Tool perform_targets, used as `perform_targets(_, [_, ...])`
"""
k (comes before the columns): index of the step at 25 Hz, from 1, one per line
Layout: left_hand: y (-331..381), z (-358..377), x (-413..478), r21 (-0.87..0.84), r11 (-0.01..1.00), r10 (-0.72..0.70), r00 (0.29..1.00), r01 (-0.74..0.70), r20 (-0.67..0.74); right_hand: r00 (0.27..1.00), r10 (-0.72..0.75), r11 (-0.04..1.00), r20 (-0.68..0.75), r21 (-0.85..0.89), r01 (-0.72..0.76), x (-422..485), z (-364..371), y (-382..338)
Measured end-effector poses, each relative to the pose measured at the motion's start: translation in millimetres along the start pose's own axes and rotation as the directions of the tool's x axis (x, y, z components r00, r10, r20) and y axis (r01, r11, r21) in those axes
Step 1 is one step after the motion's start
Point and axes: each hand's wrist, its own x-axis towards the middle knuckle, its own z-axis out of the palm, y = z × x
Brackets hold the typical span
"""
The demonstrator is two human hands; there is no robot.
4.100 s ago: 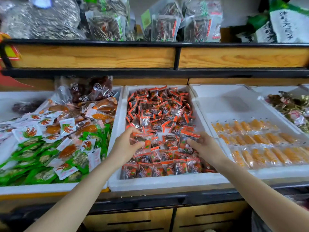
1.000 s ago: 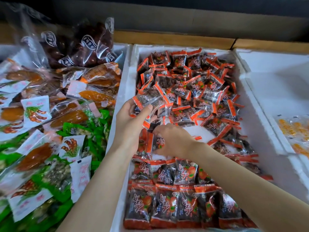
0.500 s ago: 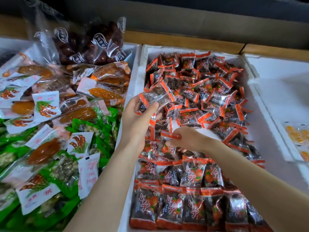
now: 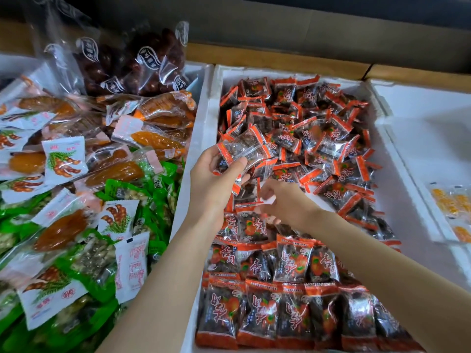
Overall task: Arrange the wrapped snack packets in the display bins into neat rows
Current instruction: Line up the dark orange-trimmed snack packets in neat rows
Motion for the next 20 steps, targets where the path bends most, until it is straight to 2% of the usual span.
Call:
perform_targets(1, [-1, 1, 0, 0.012, 1.0, 0.002, 1.0, -0.002, 0.012, 0.999, -0.047, 0.995, -0.002, -0.085, 0.047, -3, -7, 6])
perform_targets(3, [-3, 3, -2, 0.043, 0.999, 0.009, 0.999, -0.01, 0.04, 0.985, -0.109, 0.961, 0.135, -0.241, 0.139, -7, -16, 18])
perform_targets(4, [-3, 4, -2, 0.056, 0.998, 0.009, 0.999, -0.011, 0.049, 0.972, -0.111, 0.943, 0.209, -0.287, 0.169, -8, -17, 23])
perform_targets(6, [-4, 5, -3, 0.064, 0.998, 0.011, 0.998, -0.015, 0.063, 0.964, -0.094, 0.931, 0.249, -0.322, 0.174, -7, -16, 28])
perform_targets(15, [0, 7, -7, 0.046, 0.999, 0.008, 0.997, -0.012, 0.077, 0.996, -0.024, 0.959, 0.089, -0.281, 0.048, 12, -13, 36])
perform_targets(20, [-1, 6, -7, 0.059, 0.998, 0.005, 0.997, -0.009, 0.073, 0.999, -0.028, 0.972, 0.038, -0.231, 0.036, 9, -10, 35])
